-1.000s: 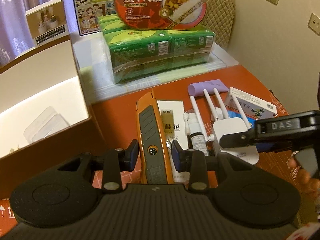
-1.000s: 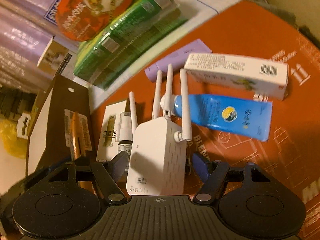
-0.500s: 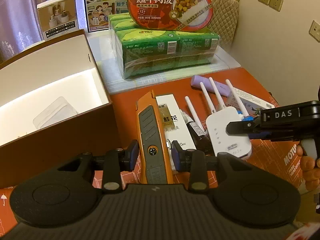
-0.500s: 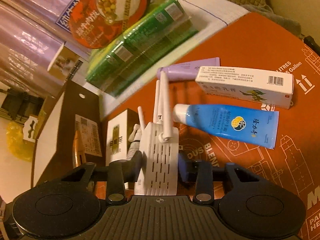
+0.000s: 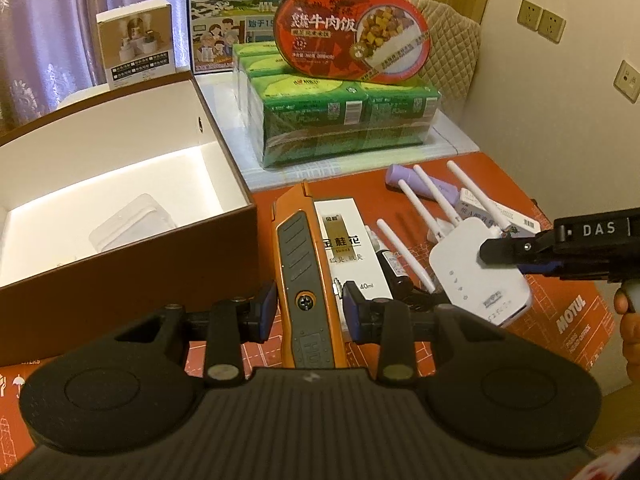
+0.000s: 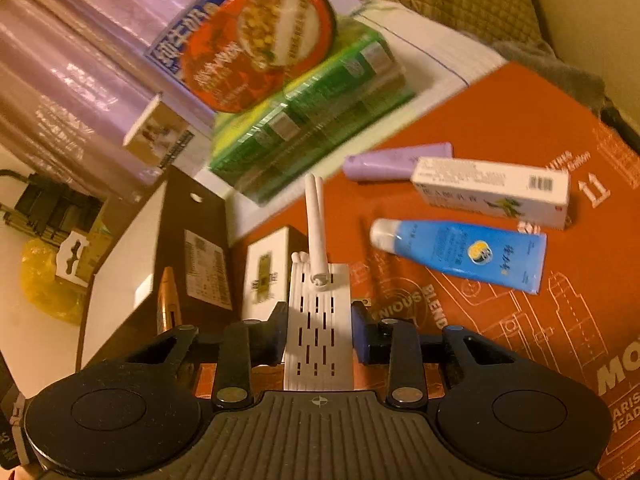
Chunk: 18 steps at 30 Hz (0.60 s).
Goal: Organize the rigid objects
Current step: 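Grasp the white wifi router with the right tool while the left tool grasps the orange knife, then carry the router and knife into the brown box and release them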
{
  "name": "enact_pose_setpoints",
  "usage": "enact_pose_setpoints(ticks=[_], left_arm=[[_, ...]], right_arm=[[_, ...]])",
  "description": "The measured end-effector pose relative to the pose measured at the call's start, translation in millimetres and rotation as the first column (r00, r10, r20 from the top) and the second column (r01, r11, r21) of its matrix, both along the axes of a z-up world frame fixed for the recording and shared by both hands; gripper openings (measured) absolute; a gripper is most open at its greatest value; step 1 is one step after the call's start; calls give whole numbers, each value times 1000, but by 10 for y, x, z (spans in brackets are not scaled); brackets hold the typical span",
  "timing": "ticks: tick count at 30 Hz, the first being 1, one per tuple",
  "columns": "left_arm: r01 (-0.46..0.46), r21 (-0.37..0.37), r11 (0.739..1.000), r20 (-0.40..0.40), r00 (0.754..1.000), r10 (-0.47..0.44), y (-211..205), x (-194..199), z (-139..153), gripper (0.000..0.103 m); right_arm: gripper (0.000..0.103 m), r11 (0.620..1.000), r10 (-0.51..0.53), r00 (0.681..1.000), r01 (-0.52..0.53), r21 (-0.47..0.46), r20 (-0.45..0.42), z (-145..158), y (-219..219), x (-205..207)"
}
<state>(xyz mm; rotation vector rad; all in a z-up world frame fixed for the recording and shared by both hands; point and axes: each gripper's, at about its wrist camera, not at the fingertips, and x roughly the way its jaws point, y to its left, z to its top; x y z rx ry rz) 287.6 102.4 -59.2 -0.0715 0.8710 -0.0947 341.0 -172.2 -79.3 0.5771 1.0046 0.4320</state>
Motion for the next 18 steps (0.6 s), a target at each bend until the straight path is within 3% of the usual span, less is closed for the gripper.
enact_pose_setpoints(ticks=[18], left_arm=[[-97, -46, 994, 92, 991, 101, 409, -261, 512, 30]], right_arm=[[29, 990, 118, 980, -129, 56, 162, 736, 526, -24]])
